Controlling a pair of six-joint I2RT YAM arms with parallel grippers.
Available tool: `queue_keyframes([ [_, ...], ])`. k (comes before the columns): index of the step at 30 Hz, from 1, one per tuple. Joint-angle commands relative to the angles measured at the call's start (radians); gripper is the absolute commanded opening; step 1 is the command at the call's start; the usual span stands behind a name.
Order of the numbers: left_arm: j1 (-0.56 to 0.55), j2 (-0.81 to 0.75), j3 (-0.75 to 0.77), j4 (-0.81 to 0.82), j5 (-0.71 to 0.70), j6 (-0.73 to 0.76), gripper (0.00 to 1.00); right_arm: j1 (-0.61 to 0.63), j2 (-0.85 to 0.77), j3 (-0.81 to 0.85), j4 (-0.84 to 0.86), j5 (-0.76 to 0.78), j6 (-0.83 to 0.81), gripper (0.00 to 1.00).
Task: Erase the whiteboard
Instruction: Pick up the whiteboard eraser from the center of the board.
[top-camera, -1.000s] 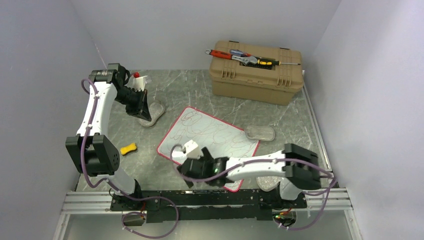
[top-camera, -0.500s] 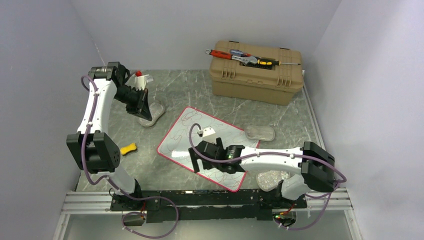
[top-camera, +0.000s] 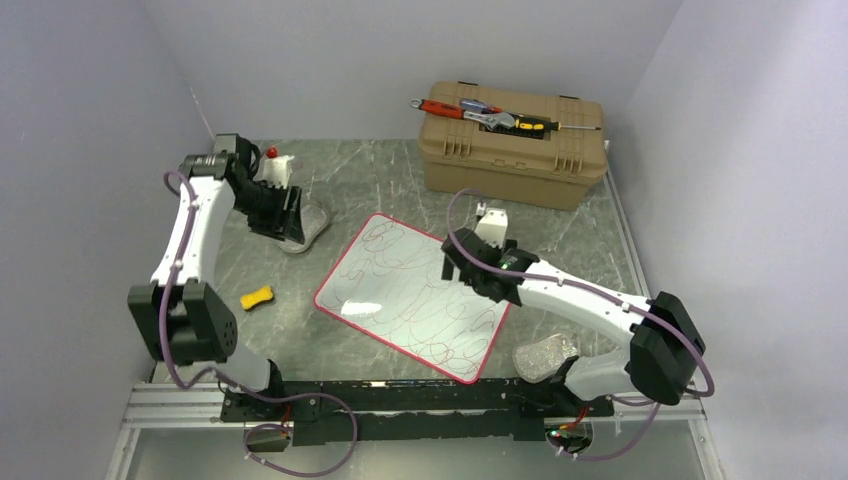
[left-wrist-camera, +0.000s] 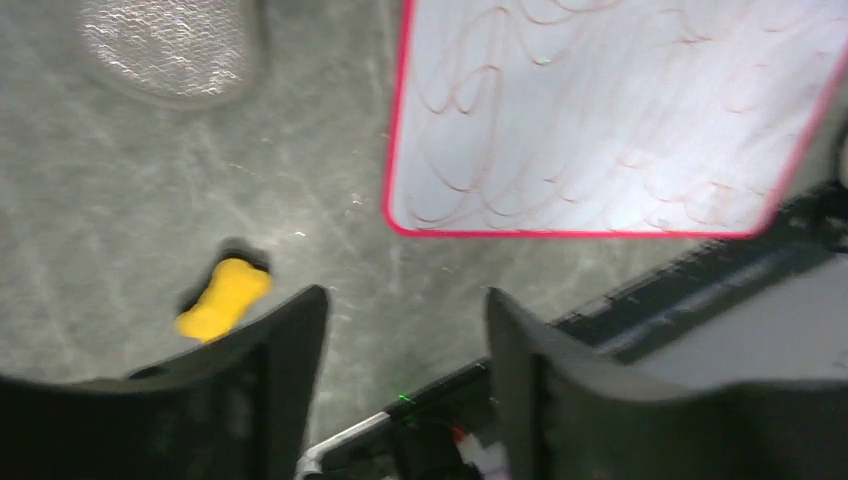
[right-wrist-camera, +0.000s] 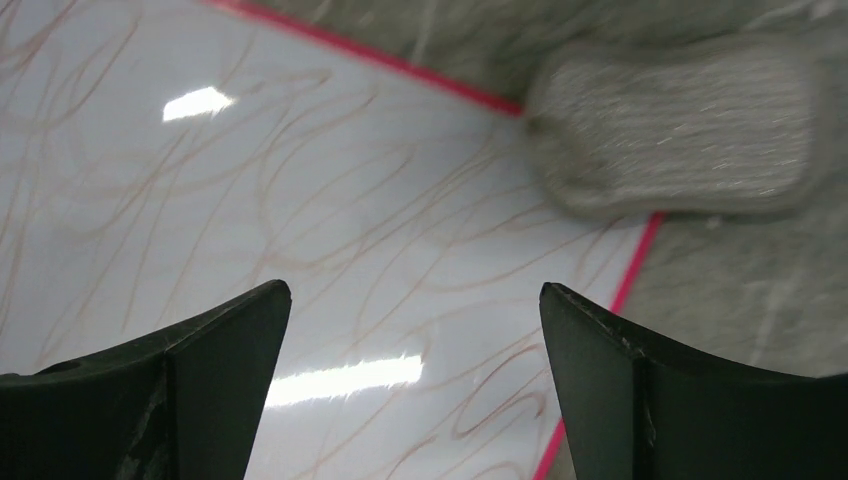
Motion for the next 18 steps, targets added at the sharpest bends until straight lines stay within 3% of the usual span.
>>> queue_keyframes([
  [1,0.001,-0.235,-0.157,0.268,-0.14,-0.035,0.75,-0.098,0.016,0.024,-0.036,0.093,-0.066,1.0],
  [4,0.001,-0.246,-0.271,0.312,-0.122,-0.007,0.48,-0.173,0.076,0.041,0.002,0.017,-0.141,1.0],
  [8,0.002,-0.142,-0.221,0.242,-0.057,0.008,0.49,-0.266,0.088,0.031,0.062,-0.139,-0.166,1.0],
  [16,0.002,-0.112,-0.247,0.277,0.044,-0.018,0.57,-0.353,0.122,0.018,0.097,-0.253,-0.189,1.0],
  [18,0.001,-0.083,-0.229,0.255,0.059,0.006,0.45,-0.365,0.146,0.023,0.093,-0.247,-0.197,1.0],
])
